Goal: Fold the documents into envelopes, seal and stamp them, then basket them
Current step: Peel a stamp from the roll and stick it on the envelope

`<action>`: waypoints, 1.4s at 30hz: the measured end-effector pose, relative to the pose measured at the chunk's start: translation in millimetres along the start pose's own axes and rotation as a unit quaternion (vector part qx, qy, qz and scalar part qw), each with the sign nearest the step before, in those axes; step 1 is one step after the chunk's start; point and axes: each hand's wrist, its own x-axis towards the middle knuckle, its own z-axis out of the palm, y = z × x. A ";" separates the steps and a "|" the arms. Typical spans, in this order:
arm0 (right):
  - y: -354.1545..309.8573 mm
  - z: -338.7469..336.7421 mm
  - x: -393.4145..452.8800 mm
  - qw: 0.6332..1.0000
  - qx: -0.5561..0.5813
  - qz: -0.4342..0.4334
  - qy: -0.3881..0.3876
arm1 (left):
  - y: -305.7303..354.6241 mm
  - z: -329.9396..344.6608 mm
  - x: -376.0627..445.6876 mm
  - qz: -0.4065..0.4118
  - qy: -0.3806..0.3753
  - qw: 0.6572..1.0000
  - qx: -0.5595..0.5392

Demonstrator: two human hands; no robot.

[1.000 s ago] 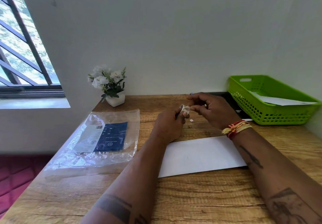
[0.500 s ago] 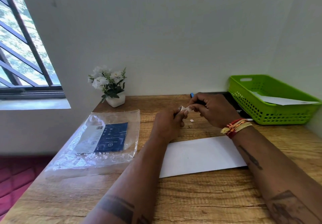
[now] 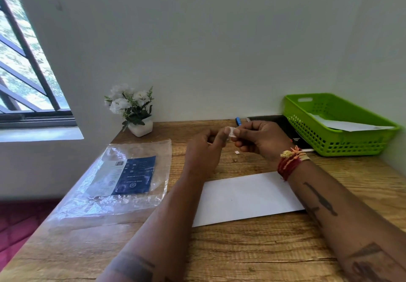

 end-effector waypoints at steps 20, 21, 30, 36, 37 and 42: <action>-2.1 -7.5 3.0 0.990 -0.102 -0.078 0.050 | -2.4 2.5 2.6 -0.047 -0.027 0.999 0.001; -2.7 -5.6 1.5 0.987 -0.122 -0.096 0.030 | -3.0 3.5 2.5 -0.034 -0.038 0.998 0.019; 1.5 -9.3 1.6 0.960 -0.261 -0.079 -0.056 | -0.5 7.2 -1.0 0.031 -0.095 0.982 0.161; -12.7 -24.5 -9.1 0.986 -0.155 -0.037 0.040 | -2.2 8.9 -2.5 0.016 -0.091 0.986 0.141; -15.2 -30.5 -15.8 0.990 -0.126 -0.028 0.061 | -2.4 7.9 -2.6 0.017 -0.091 0.986 0.139; -14.6 -64.5 -77.8 0.994 -0.065 0.023 0.081 | -1.3 7.6 -3.6 0.040 -0.099 0.984 0.141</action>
